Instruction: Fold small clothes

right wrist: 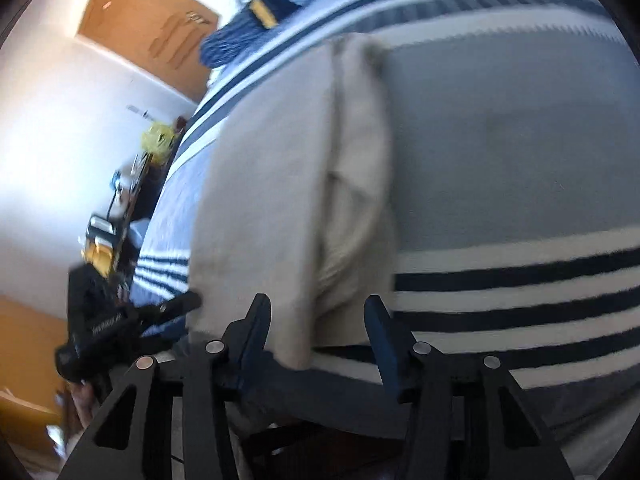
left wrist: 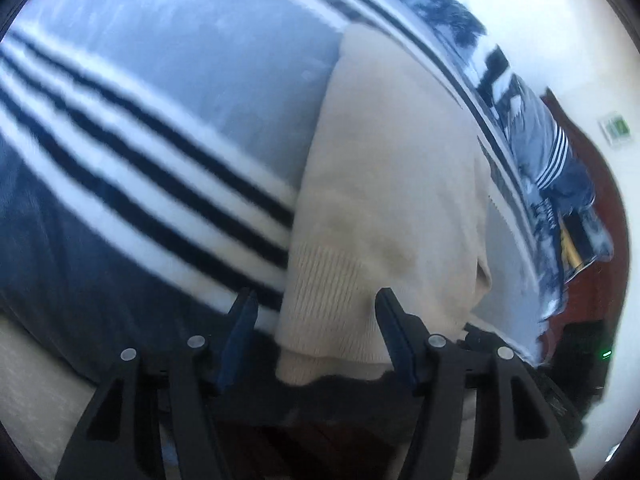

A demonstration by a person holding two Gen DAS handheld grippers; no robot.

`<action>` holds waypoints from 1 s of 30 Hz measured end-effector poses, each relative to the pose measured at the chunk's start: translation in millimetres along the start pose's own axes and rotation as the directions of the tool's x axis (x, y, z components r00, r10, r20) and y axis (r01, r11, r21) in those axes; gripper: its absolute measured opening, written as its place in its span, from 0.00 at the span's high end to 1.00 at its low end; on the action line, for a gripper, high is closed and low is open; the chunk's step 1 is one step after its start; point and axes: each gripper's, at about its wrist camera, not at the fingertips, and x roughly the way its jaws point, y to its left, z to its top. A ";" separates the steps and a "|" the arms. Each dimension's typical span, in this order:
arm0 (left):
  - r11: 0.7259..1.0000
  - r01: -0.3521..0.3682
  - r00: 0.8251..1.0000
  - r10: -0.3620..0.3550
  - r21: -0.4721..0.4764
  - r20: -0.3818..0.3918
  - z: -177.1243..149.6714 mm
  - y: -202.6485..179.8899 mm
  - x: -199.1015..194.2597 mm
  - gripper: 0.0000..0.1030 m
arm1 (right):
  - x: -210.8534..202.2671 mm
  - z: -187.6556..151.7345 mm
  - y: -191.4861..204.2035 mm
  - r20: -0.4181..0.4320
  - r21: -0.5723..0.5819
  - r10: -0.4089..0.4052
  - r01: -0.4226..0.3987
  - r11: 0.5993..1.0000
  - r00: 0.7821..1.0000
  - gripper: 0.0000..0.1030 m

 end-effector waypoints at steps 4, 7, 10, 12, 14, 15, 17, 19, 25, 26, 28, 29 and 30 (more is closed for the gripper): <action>0.999 0.026 0.999 -0.026 -0.032 -0.021 -7.4 2.6 4.9 0.44 | 39.9 4.6 10.6 -0.113 -0.035 -0.035 0.031 0.999 0.993 0.83; 1.000 0.012 1.000 -0.012 -0.015 -0.007 -20.2 5.3 -3.3 0.44 | 31.8 5.0 6.2 -0.084 0.024 0.006 -0.004 1.000 0.996 0.96; 0.999 -0.024 0.999 0.022 0.041 0.030 -31.3 1.3 -12.5 0.44 | -1.8 2.6 8.1 -0.029 0.003 0.004 -0.004 1.000 1.000 0.97; 0.998 -0.031 0.999 0.030 0.046 0.020 -32.3 -1.8 -5.4 0.44 | 0.8 4.1 -3.7 -0.040 0.025 -0.052 0.053 0.998 0.998 0.97; 0.999 -0.027 1.000 0.027 0.041 0.004 -31.3 -1.1 -1.0 0.44 | 26.1 2.4 -16.6 -0.083 0.013 -0.164 0.166 0.986 0.983 0.98; 0.999 -0.030 1.000 0.030 0.040 0.006 -30.2 -1.6 -0.9 0.44 | 31.3 0.6 -19.3 -0.091 0.032 -0.148 0.152 0.988 0.985 0.97; 0.999 -0.013 1.000 0.012 0.033 0.018 -29.6 0.0 -4.6 0.43 | 31.4 -4.4 -18.6 -0.082 0.065 -0.068 0.073 0.995 0.994 0.96; 1.000 0.004 1.000 -0.005 0.025 0.027 -28.1 1.7 -6.2 0.41 | 25.4 -9.1 -12.9 -0.081 0.043 -0.072 0.075 0.996 0.994 0.94; 0.999 0.030 0.999 -0.030 -0.015 0.028 -21.9 8.3 -1.7 0.41 | 2.2 -6.6 -23.9 -0.008 0.091 -0.003 0.003 0.996 1.000 0.24; 0.999 0.041 0.999 -0.041 -0.015 0.030 -20.7 7.5 -0.4 0.41 | 3.4 -6.4 -25.5 -0.014 0.103 0.010 -0.009 0.995 1.000 0.24; 0.998 0.066 0.998 -0.066 -0.007 0.026 -16.9 4.4 4.1 0.41 | 18.4 -8.9 -25.5 -0.048 0.114 -0.024 0.029 0.993 0.999 0.25; 0.996 0.085 0.996 -0.085 -0.007 0.024 -14.3 3.6 6.9 0.41 | 19.4 -8.2 -28.5 -0.051 0.118 -0.029 0.035 0.992 0.998 0.25; 0.994 0.106 0.994 -0.106 -0.011 0.017 -12.3 3.5 10.1 0.41 | 22.8 -6.5 -31.3 -0.051 0.129 -0.009 0.015 0.992 0.999 0.25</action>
